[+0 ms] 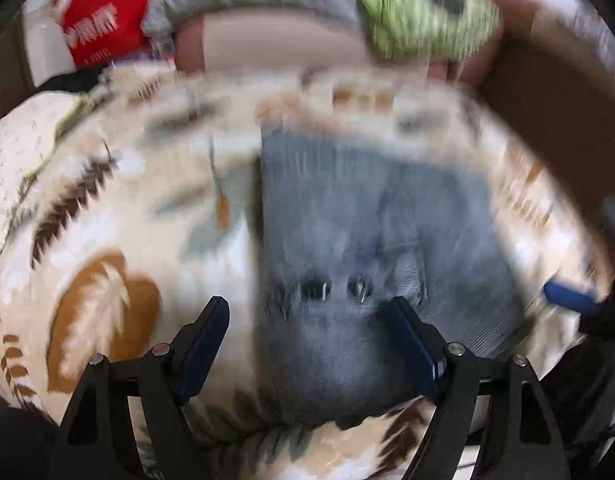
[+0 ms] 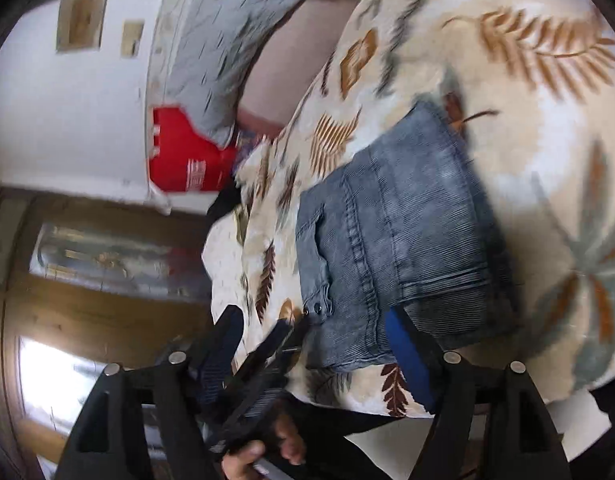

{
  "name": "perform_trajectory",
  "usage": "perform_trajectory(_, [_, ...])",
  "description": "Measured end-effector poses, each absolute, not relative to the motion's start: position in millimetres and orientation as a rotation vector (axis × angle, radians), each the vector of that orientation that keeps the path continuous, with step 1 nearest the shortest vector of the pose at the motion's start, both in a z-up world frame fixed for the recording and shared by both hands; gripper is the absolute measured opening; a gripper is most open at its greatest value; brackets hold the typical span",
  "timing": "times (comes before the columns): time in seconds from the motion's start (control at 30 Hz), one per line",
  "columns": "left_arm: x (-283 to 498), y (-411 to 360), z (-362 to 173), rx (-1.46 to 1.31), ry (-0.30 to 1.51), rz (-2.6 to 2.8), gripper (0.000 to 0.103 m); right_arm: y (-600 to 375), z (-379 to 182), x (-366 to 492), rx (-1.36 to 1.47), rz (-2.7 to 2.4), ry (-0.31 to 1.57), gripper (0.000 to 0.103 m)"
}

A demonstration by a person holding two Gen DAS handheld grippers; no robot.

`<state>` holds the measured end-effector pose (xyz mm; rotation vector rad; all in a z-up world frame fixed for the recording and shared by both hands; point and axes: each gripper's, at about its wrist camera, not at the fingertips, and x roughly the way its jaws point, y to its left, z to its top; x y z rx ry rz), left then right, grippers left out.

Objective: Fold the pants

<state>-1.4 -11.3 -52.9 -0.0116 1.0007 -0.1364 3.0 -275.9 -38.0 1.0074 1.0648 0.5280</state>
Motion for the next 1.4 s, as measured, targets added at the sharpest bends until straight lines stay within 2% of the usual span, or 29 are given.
perform_trajectory(0.07, [-1,-7,-57,-0.058,0.997,-0.136,0.082,-274,-70,8,0.962,0.435,1.161,0.077])
perform_trajectory(0.1, [0,-7,-55,-0.059,1.015,-0.144,0.082,-276,-93,11,0.963,0.356,1.237,0.072])
perform_trajectory(0.13, [0,-7,-52,-0.049,1.009,-0.145,0.082,-284,-106,6,1.05,0.353,1.208,0.067])
perform_trajectory(0.37, [-1,-10,-54,-0.039,1.002,-0.129,0.082,-274,-64,-2,1.033,0.47,1.133,0.069])
perform_trajectory(0.57, [-2,-8,-54,-0.048,1.004,-0.134,0.082,-241,-101,-3,1.106,0.478,1.237,0.07])
perform_trajectory(0.83, [-3,-9,-55,-0.053,1.003,-0.135,0.082,-256,-121,2,1.194,0.428,1.22,0.069])
perform_trajectory(0.9, [-3,-8,-55,-0.055,1.005,-0.135,0.082,-255,-118,4,1.146,0.407,1.216,0.043])
perform_trajectory(0.93, [-2,-7,-55,-0.059,1.007,-0.139,0.082,-256,-120,5,1.124,0.387,1.222,0.018])
perform_trajectory(1.03, [-3,-7,-55,-0.058,1.005,-0.144,0.082,-257,-118,5,1.086,0.379,1.212,0.017])
perform_trajectory(1.23, [-7,-5,-33,-0.076,0.967,-0.127,0.082,-248,-71,-1,0.885,0.365,1.107,0.016])
perform_trajectory(1.33, [-11,-12,-15,-0.085,0.894,-0.152,0.082,-250,-102,1,0.898,0.357,1.199,0.018])
perform_trajectory(1.4, [-8,-25,-22,0.001,0.906,-0.15,0.082,-257,-121,-1,1.045,0.391,1.203,0.019])
